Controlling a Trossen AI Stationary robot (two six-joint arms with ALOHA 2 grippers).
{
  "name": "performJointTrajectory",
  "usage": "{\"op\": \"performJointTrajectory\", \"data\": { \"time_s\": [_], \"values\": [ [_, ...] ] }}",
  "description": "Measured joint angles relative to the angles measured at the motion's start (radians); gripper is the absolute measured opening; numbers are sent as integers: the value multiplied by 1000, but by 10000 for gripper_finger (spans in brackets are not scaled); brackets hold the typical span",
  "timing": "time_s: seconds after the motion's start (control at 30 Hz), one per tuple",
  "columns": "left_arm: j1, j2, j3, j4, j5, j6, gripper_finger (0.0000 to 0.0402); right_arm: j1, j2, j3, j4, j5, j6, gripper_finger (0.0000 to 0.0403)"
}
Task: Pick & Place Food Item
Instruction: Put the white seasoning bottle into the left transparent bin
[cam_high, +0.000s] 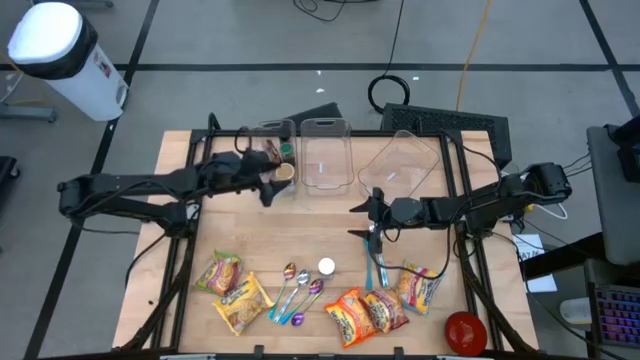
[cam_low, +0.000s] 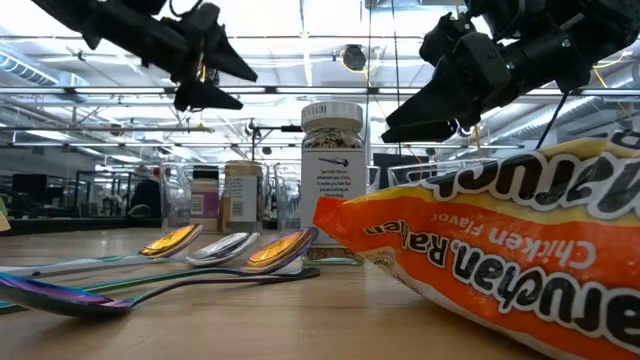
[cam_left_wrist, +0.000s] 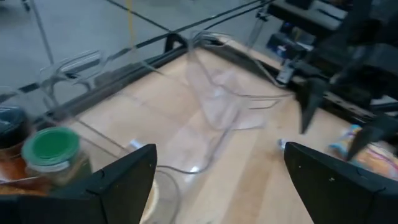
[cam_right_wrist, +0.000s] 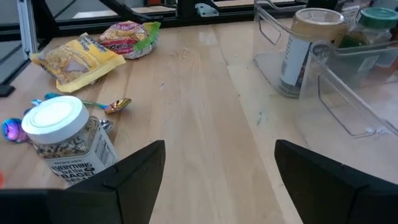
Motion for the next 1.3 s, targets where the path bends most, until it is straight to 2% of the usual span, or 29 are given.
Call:
{"op": "performJointTrajectory", "data": {
  "time_s": [0.27,0.47,0.7,0.97,1.3],
  "values": [
    [-51,-24,0,1,-35,-8,360,103,50,0,90,-19,-31,293],
    [-68,-15,0,3,-37,-38,360,172,165,2,178,-18,-41,293],
    [-77,-15,0,1,-36,-43,360,229,302,74,203,-17,-55,305],
    [-90,-15,0,5,-33,-48,361,237,466,153,202,-20,-12,339],
    [-112,-15,0,20,-34,-56,360,240,647,263,277,-17,10,338]
  ]
}}
